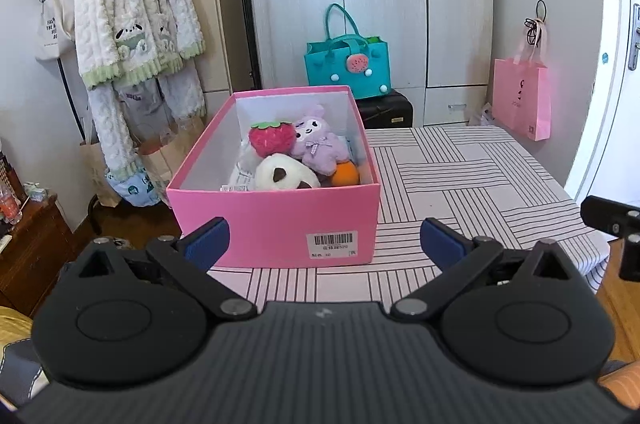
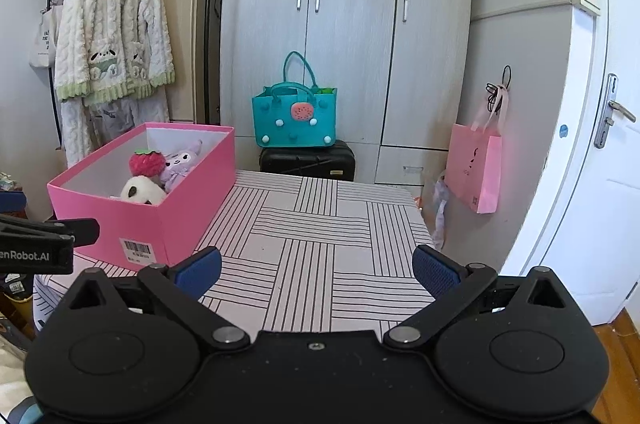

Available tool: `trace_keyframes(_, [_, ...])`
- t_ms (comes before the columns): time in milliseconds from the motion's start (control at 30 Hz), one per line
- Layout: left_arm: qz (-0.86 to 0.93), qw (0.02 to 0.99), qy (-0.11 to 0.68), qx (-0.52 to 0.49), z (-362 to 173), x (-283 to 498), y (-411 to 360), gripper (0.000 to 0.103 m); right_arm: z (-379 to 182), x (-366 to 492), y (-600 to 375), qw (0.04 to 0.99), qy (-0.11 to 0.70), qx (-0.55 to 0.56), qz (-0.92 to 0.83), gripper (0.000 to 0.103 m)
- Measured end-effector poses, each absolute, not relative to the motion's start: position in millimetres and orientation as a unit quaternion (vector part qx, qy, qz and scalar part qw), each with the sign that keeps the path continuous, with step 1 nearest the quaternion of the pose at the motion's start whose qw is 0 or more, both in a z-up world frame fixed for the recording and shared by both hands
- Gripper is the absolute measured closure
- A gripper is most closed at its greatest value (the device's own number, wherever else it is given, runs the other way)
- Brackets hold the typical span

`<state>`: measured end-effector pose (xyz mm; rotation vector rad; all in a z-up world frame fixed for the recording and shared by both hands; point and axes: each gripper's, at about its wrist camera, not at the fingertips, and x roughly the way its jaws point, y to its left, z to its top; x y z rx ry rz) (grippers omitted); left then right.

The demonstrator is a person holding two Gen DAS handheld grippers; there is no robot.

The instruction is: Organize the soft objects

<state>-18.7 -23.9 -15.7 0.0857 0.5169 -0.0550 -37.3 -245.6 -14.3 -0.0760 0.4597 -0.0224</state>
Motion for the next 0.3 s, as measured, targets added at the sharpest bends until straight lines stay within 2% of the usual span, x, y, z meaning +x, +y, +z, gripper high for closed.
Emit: trace_keyframes(300, [-0.035, 0.964, 0.26, 0.044, -16.7, -18.7, -23.9, 0.0, -16.5, -37.6, -251.3, 0.974, 0.224, -0.012, 0.002, 0.0])
